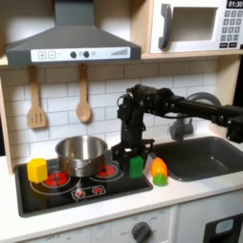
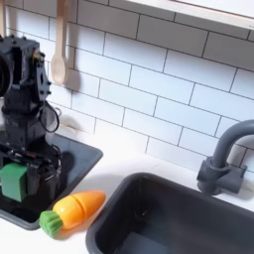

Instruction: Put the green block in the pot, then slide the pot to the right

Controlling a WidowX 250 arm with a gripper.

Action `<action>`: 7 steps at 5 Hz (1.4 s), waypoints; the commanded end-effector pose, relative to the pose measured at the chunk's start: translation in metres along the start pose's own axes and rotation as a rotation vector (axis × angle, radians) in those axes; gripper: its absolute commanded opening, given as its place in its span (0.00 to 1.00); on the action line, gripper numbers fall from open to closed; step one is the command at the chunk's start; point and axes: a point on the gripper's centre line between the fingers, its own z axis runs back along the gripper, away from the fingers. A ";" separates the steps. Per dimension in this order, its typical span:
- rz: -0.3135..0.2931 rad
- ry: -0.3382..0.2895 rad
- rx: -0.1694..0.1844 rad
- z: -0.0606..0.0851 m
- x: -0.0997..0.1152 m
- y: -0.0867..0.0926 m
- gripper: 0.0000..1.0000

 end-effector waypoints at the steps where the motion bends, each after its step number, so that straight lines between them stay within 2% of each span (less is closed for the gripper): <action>1: 0.024 -0.083 0.009 0.021 0.018 0.007 0.00; 3: 0.065 -0.186 0.025 0.048 0.043 0.018 0.00; 6: 0.128 -0.253 0.061 0.046 0.076 0.046 0.00; 7: 0.120 -0.269 0.066 0.044 0.087 0.048 0.00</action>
